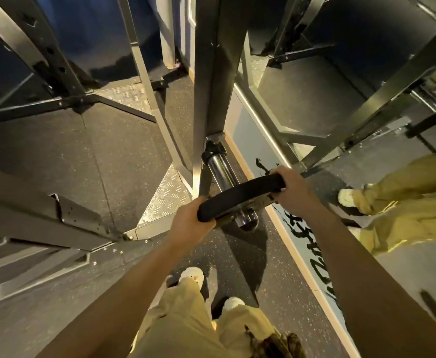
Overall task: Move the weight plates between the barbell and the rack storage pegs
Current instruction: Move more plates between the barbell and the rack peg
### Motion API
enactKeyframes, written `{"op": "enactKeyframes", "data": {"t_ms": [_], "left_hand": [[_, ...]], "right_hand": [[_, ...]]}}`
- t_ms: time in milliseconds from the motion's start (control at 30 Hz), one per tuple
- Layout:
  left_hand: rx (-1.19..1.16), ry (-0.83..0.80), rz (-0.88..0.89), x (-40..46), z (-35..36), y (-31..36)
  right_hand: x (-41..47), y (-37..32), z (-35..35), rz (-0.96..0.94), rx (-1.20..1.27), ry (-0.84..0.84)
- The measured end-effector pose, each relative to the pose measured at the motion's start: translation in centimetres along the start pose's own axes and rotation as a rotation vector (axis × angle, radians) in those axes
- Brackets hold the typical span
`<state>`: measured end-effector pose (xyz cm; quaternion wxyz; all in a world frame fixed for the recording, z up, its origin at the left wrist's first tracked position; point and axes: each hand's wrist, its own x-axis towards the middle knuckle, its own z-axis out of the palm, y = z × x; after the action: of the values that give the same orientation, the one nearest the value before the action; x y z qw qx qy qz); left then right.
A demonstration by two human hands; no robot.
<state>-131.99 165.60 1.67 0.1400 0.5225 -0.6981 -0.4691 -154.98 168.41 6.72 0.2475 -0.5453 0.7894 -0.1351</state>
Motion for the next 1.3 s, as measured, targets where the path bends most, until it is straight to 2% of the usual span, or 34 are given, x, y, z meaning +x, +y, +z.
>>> {"op": "enactKeyframes", "data": {"t_ms": [133,233,333,433,533,600,667,800,967,1100,1200,1300], "left_hand": [[-0.253,-0.024,-0.197,-1.3,1.9,-2.8],[-0.299,-0.034,-0.276,-1.7,3.3,-3.7],[-0.287,-0.049,-0.262,-1.8,3.6,-3.8],[-0.208,-0.045,-0.240,-2.2,2.6,-2.8],[-0.005,-0.024,-0.078,-2.6,1.6,-0.3],[0.121,-0.039,0.039,-2.5,1.2,1.9],[0.163,-0.086,0.094,-2.2,0.9,3.2],[0.155,-0.153,0.110,-2.1,0.4,3.0],[0.101,-0.036,0.071,-3.3,1.4,0.8],[-0.029,-0.019,-0.029,-4.5,2.3,-0.4],[-0.102,0.011,-0.071,-4.7,2.8,-0.6],[-0.078,0.025,-0.067,-4.7,3.1,-0.3]], "right_hand": [[-2.3,-4.3,0.7,-0.218,-0.484,0.100],[-2.7,-6.6,1.5,-0.345,-0.562,0.044],[-2.2,-6.3,1.1,-0.355,-0.526,-0.012],[-2.3,-4.0,0.6,-0.256,-0.299,-0.009],[-2.1,-0.3,0.2,-0.058,-0.021,0.006],[-1.9,2.0,-0.2,0.068,0.114,-0.078],[-1.7,3.2,-0.4,0.117,0.160,-0.145],[-1.8,3.4,-0.2,0.094,0.174,-0.119],[-2.3,2.0,-0.5,-0.024,-0.029,-0.097],[-3.5,0.6,-0.7,-0.114,-0.210,-0.025],[-3.8,0.1,-1.0,-0.129,-0.270,-0.034],[-3.2,0.7,-1.6,-0.172,-0.240,-0.097]]}}
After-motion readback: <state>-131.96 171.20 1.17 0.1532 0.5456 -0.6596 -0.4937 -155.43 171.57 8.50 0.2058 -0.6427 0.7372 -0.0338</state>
